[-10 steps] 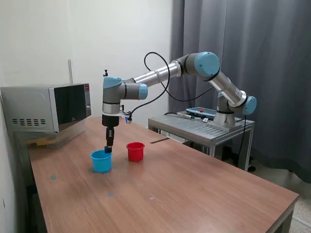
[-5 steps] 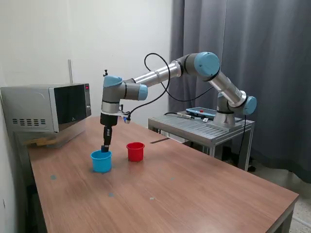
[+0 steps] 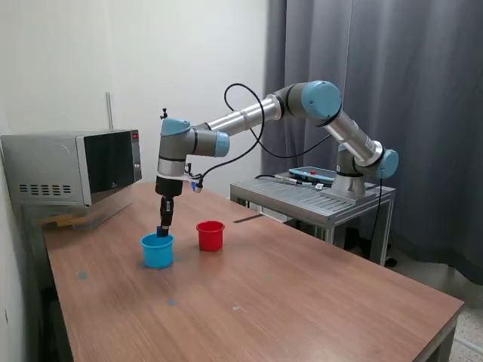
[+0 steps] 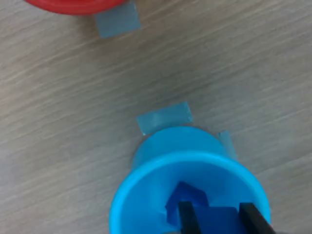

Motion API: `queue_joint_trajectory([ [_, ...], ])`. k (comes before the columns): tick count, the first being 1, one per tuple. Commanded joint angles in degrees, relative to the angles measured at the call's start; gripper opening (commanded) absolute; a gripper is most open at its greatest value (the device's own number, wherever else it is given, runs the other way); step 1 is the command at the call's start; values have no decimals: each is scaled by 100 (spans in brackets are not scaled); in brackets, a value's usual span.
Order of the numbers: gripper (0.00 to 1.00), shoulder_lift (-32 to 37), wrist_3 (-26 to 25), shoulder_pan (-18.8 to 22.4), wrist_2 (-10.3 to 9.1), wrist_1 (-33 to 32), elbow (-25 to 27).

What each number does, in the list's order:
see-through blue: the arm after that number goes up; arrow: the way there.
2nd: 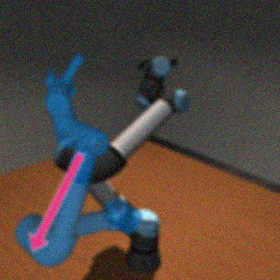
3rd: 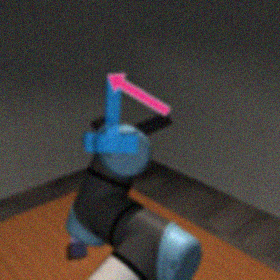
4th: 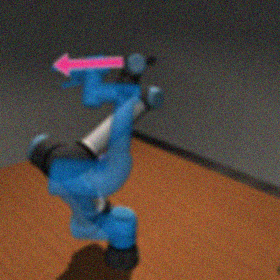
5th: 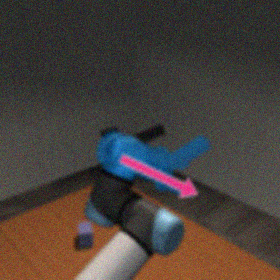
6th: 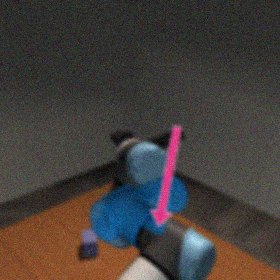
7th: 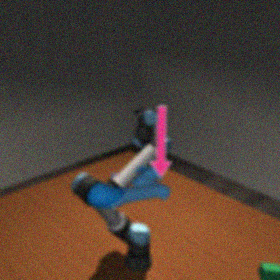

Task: Place red objects in the red bin, and blue objects in the blue bin.

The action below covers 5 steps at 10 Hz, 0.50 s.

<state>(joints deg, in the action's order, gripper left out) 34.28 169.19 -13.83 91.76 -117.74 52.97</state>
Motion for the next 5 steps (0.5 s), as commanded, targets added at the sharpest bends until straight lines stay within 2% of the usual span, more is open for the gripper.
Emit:
queue_joint_trajectory([
  [1,0,0,61,-15,0,-13,20],
  [5,0,-18,141,-41,0,-39,2],
])
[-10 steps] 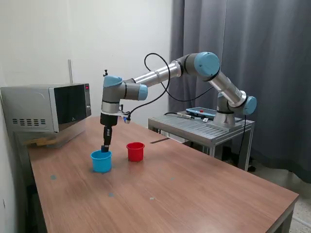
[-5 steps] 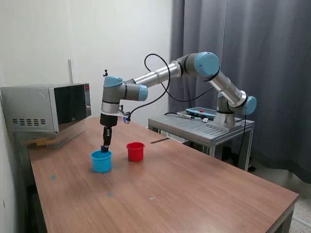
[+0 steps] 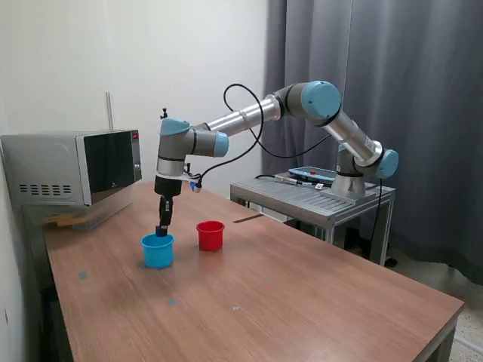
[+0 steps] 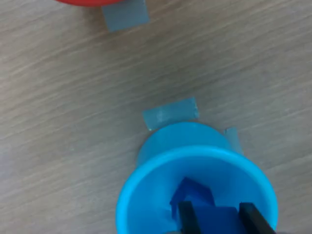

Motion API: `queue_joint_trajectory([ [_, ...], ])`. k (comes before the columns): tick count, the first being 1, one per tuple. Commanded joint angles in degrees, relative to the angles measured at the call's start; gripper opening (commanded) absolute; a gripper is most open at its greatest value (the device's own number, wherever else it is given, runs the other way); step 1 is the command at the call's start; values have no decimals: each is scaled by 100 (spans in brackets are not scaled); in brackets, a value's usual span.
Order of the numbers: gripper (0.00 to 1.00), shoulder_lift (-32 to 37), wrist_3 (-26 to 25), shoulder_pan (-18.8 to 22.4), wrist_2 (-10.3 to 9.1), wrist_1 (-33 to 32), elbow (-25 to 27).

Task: Place red objects in the red bin, and blue objects in the blue bin.

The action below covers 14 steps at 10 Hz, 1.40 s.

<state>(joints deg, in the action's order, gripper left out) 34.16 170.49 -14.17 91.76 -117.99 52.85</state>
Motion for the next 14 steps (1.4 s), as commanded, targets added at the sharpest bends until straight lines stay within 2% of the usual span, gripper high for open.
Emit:
queue_joint_trajectory([
  [1,100,-14,11,-7,0,-22,6],
  [6,100,-14,28,-7,0,-49,23],
  [9,100,186,309,168,35,83,198],
  [10,100,562,562,256,35,249,513],
  [12,100,1326,1168,362,26,1028,1233],
  [14,100,2502,1504,432,9,1698,2102],
])
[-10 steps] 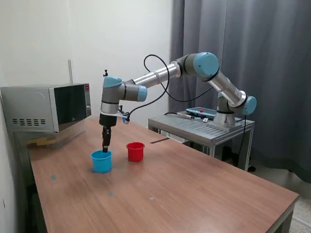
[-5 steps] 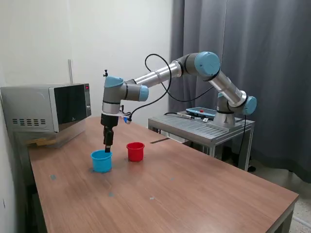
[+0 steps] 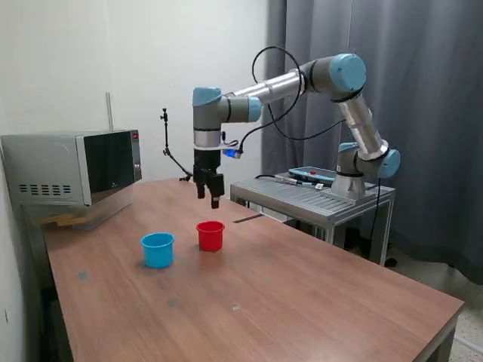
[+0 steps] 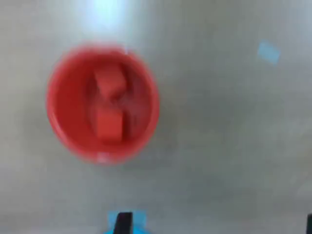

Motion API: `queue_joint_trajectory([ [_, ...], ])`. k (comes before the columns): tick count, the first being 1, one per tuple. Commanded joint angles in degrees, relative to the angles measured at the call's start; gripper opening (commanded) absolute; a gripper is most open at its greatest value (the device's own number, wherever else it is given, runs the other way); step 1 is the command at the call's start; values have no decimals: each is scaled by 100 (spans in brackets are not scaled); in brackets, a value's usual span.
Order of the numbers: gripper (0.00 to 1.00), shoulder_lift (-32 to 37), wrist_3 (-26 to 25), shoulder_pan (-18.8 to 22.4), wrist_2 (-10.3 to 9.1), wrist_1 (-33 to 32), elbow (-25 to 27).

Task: Place red objects in the red bin, and blue objects in the blue bin.

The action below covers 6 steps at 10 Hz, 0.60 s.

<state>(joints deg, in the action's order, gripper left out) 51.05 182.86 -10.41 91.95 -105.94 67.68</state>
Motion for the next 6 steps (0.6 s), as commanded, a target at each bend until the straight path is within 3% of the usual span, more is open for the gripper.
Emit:
queue_joint_trajectory([
  [1,100,1445,276,56,-11,617,928],
  [4,100,2906,294,56,-11,1486,1728],
  [6,100,3523,302,56,-11,1601,1941],
])
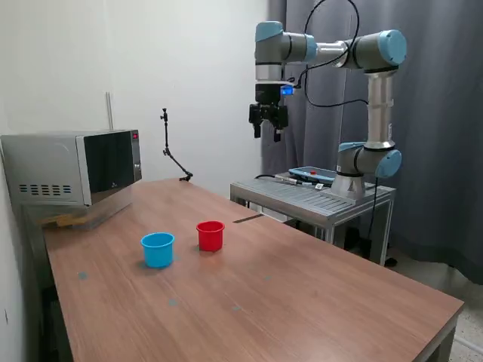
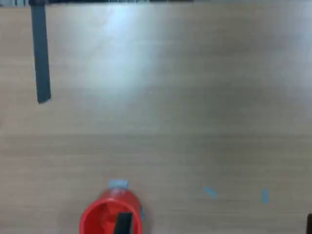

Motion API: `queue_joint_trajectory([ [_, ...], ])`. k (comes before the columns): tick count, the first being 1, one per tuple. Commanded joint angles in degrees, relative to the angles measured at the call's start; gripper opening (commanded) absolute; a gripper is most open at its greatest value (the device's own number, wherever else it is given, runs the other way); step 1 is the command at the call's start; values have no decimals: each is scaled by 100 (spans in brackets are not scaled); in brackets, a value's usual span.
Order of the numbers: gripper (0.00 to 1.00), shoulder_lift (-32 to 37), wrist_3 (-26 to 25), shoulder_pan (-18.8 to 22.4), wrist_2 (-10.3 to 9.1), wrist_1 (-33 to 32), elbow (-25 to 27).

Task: Place red objects in the red bin, and blue objects in the blue bin.

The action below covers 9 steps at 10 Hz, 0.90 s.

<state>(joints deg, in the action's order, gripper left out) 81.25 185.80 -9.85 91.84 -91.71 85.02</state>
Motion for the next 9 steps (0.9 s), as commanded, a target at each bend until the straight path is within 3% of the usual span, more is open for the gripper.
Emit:
queue_joint_trajectory([
  [1,100,689,0,1,-9,310,225],
  [3,100,962,-17,10,-61,355,610],
  [5,100,964,9,62,-525,302,578],
  [9,100,893,18,124,-554,302,568],
])
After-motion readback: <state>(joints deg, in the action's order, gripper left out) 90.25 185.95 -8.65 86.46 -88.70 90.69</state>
